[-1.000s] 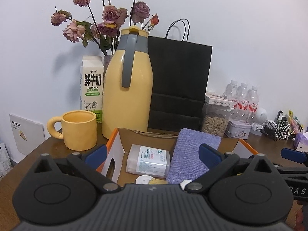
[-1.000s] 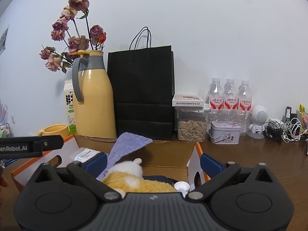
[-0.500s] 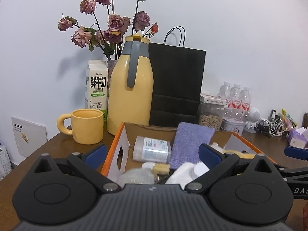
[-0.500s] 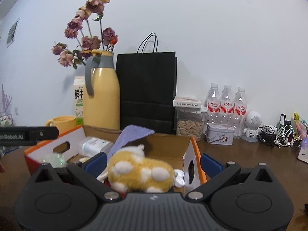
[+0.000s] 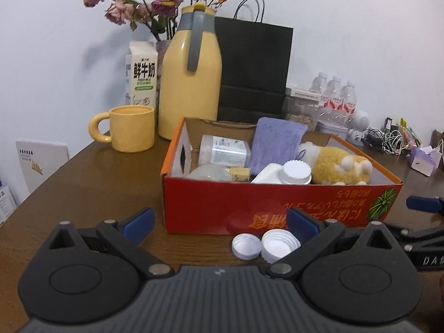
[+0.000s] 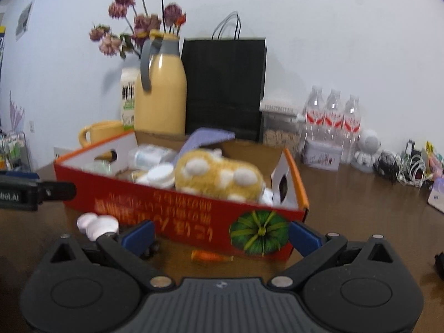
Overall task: Organize objects
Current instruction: 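Withdraw both tools from the box toward the remaining caps, then move both tools toward the white caps and black cable beside the box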
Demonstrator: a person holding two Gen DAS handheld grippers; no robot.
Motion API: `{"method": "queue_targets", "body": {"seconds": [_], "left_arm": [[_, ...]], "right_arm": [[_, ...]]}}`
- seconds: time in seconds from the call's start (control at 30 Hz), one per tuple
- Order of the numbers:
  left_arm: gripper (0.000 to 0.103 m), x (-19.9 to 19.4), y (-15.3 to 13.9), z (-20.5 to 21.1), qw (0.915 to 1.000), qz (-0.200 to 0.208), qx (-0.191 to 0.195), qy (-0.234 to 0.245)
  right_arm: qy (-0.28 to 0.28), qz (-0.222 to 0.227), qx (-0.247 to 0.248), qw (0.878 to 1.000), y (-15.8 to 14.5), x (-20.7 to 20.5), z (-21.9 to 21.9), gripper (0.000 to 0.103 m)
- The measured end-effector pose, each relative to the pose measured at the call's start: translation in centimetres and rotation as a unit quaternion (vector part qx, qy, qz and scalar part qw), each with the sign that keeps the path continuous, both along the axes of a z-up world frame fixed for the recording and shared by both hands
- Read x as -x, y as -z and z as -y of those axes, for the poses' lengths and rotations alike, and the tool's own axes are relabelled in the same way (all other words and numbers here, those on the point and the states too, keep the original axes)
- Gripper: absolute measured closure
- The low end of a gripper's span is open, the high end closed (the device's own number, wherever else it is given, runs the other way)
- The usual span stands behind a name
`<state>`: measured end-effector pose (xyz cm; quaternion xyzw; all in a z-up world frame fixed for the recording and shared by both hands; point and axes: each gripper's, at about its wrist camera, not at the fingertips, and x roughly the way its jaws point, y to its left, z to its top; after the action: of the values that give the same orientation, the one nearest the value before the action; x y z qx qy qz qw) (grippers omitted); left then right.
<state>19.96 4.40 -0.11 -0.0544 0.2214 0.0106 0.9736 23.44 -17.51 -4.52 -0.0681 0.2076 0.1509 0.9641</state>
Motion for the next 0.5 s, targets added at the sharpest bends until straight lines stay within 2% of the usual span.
{"method": "queue_targets", "body": {"seconds": [0.13, 0.37, 0.5], "left_arm": [[0.000, -0.2, 0.4, 0.0, 0.9998, -0.017, -0.006, -0.006], [0.000, -0.6, 0.8, -0.2, 0.9992, -0.039, -0.005, -0.010], [0.000, -0.7, 1.0, -0.2, 0.9988, -0.047, -0.008, -0.013]], "right_arm": [[-0.001, -0.022, 0.017, 1.000, 0.8, -0.5, -0.5, 0.004], [0.003, -0.070, 0.019, 0.997, 1.6, -2.2, -0.7, 0.023], [0.008, -0.082, 0.015, 0.996, 1.8, -2.8, -0.8, 0.024]]}}
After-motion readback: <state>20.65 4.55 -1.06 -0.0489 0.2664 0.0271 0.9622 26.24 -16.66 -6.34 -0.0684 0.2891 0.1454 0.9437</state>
